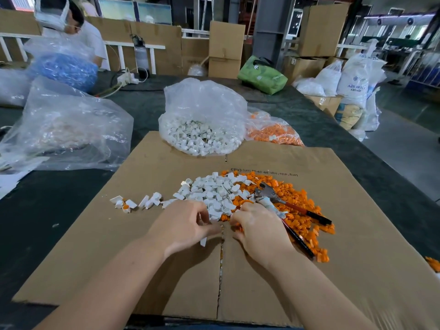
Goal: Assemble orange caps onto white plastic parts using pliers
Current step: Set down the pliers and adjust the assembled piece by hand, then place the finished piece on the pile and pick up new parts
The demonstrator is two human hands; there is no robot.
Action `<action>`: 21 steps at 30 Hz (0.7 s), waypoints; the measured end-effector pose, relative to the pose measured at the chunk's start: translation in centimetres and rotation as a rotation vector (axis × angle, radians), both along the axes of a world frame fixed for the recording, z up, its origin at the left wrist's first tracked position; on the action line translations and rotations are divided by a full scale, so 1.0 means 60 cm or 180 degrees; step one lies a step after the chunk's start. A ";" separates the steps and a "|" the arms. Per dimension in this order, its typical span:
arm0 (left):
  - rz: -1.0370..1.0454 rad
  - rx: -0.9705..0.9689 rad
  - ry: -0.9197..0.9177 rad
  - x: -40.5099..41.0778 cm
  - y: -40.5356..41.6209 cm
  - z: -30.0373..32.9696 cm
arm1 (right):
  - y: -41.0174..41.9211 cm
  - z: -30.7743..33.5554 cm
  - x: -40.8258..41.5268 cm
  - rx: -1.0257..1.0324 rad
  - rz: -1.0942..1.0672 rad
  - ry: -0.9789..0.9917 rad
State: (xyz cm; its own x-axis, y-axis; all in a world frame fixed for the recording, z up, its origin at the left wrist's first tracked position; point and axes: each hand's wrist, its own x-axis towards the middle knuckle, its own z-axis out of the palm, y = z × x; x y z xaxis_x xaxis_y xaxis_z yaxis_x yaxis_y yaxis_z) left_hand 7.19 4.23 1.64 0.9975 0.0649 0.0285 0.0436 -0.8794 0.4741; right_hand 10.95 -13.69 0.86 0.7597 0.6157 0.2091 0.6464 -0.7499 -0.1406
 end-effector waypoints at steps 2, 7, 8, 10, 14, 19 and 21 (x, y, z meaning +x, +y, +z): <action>-0.0145 0.0135 0.0270 0.001 -0.004 0.000 | 0.003 -0.004 0.001 -0.0117 -0.0017 -0.0091; -0.0318 0.0222 0.0442 0.016 -0.009 -0.001 | 0.006 -0.016 0.002 -0.0194 0.0016 -0.0261; -0.0350 0.0251 0.0451 0.020 -0.010 -0.003 | 0.006 -0.018 0.003 -0.0184 0.0016 -0.0273; -0.0457 0.0311 0.0462 0.025 -0.015 -0.007 | 0.005 -0.023 0.005 -0.0101 -0.0022 -0.0259; -0.0505 0.0243 0.0408 0.027 -0.018 -0.012 | -0.001 -0.033 0.002 0.0323 -0.0259 -0.0198; -0.0077 -0.0458 -0.0162 0.018 -0.025 -0.012 | -0.010 -0.033 -0.011 0.1205 -0.0415 -0.0366; 0.0148 -0.0873 -0.0459 0.016 -0.034 -0.016 | -0.011 -0.031 -0.013 0.1432 -0.0484 -0.0272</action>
